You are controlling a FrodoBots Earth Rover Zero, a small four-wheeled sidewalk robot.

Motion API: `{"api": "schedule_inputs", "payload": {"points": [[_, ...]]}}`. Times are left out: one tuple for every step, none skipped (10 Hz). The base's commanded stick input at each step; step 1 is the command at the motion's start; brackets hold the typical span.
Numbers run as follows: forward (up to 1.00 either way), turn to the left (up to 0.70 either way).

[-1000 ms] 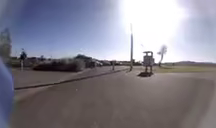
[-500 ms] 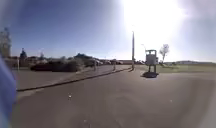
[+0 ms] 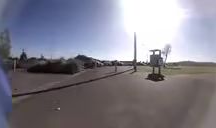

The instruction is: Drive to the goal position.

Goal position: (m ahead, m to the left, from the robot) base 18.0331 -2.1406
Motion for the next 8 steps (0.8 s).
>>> {"api": "schedule_inputs", "payload": {"points": [[1.00,0.00],[1.00,0.00],[1.00,0.00],[1.00,0.00],[1.00,0.00],[1.00,0.00],[1.00,0.00],[1.00,0.00]]}}
